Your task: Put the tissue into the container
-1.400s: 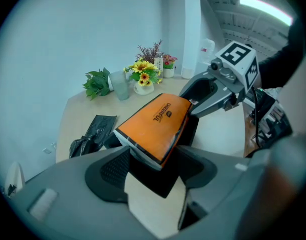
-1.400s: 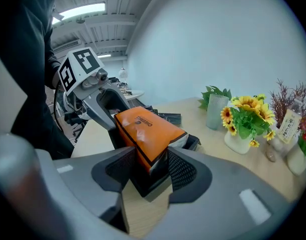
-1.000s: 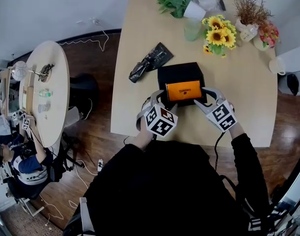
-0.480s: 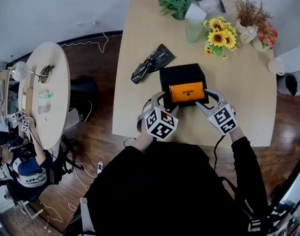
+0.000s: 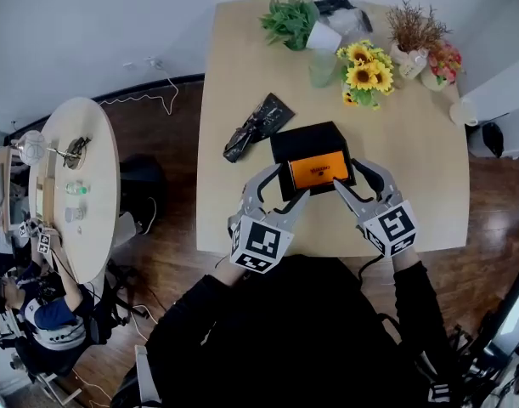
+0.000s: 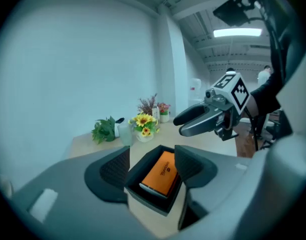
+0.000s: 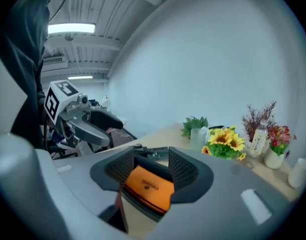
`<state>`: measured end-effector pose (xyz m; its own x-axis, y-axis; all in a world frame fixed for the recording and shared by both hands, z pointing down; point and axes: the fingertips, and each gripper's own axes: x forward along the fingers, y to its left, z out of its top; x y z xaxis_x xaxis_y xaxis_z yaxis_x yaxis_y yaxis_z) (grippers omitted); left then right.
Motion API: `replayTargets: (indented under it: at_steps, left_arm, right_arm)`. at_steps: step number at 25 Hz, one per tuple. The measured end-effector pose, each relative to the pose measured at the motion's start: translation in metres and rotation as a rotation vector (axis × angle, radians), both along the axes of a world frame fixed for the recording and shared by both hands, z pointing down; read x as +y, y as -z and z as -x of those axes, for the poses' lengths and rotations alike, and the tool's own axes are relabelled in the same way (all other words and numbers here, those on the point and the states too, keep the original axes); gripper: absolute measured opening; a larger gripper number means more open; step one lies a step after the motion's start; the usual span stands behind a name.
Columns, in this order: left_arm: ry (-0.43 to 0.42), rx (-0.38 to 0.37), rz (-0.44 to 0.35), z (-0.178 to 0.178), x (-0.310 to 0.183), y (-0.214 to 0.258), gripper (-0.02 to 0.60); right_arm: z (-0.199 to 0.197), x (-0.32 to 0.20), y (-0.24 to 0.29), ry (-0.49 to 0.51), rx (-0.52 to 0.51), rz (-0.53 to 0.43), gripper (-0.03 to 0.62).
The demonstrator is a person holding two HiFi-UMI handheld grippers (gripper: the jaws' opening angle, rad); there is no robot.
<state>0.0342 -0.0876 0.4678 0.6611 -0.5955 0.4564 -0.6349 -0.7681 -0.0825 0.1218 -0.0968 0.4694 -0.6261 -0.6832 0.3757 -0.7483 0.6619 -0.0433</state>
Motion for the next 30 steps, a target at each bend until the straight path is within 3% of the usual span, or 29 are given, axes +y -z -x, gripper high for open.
replayTargets:
  at_steps: [4,9,12,16,25,30]
  left_arm:
    - [-0.044,0.04,-0.069,0.017,0.012,0.039,0.265]
    - [-0.03,0.146,-0.187,0.041,0.017,0.093,0.262]
    - [-0.042,0.17,-0.24,0.05,0.023,0.117,0.261]
    - [-0.064,0.17,-0.272,0.057,0.032,0.132,0.255]
    - [-0.046,0.246,-0.31,0.069,0.04,0.161,0.247]
    - [-0.06,0.291,-0.381,0.072,0.046,0.175,0.244]
  right_arm:
    - [0.004,0.012,0.058,-0.072,-0.064,-0.11,0.213]
    - [0.016,0.031,0.105,-0.135,-0.089,-0.212,0.21]
    - [0.026,0.041,0.127,-0.153,-0.092,-0.278,0.205]
    - [0.037,0.05,0.145,-0.169,-0.104,-0.343,0.198]
    - [0.045,0.059,0.179,-0.209,-0.133,-0.421,0.192]
    - [0.052,0.065,0.193,-0.217,-0.123,-0.48,0.185]
